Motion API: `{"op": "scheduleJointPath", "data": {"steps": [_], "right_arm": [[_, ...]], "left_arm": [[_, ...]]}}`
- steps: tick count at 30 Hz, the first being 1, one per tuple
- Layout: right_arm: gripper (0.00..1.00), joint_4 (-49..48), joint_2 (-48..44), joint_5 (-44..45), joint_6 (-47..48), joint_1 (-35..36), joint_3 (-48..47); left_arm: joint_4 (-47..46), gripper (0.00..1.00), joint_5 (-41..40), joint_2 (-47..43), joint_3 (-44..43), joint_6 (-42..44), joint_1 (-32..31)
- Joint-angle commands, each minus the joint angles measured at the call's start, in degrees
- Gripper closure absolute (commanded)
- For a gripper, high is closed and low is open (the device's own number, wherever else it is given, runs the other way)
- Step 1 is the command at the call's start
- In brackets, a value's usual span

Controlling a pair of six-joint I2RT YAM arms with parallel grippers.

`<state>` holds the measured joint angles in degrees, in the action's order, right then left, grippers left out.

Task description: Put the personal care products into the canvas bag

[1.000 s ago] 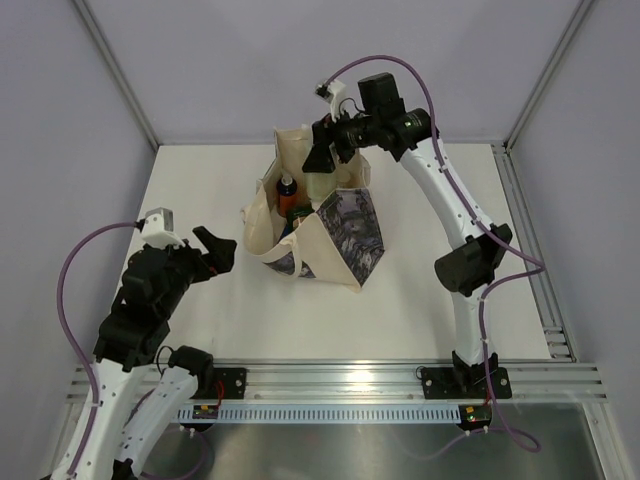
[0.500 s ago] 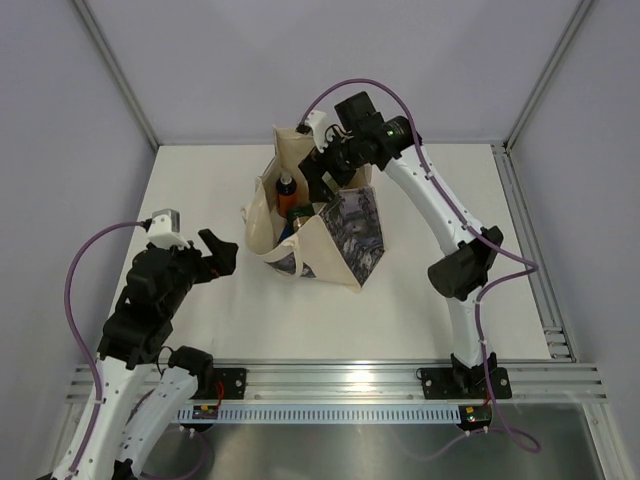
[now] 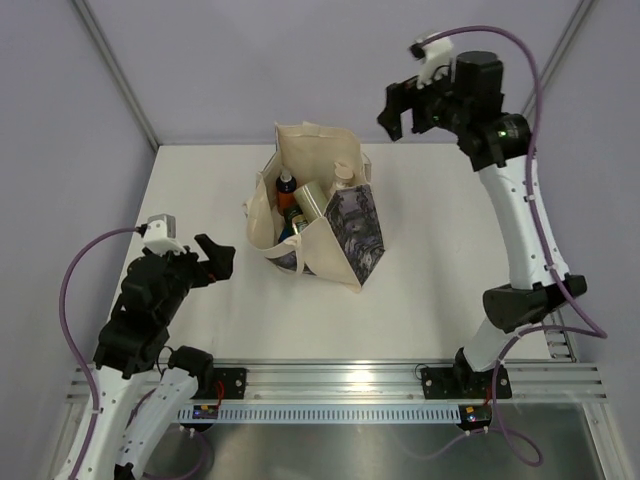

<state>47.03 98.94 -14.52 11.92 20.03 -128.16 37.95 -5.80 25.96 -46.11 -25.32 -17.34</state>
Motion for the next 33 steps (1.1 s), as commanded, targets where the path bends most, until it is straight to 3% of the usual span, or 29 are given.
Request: {"op": "scheduleJointPath", "data": {"steps": [1, 8, 14, 33], "right_arm": [[0.0, -6.0, -5.4, 2.0, -11.6, -9.7, 8.6], [0.0, -14.8, -23.5, 19.3, -11.6, -17.2, 40.4], [0.0, -15.8, -32.6, 25.5, -12.5, -17.3, 52.6], [0.0, -14.9, -35.1, 21.0, -12.4, -17.3, 54.7]], "left_arm": [[0.7, 0.01, -2.2, -1.4, -2.1, -0.3, 0.1], [3.0, 0.01, -5.9, -2.6, -2.2, -1.6, 0.1], [3.5, 0.01, -8.3, -2.8, -1.8, -1.7, 0.1], [7.6, 0.01, -9.8, -7.3, -0.8, -3.2, 0.1]]}}
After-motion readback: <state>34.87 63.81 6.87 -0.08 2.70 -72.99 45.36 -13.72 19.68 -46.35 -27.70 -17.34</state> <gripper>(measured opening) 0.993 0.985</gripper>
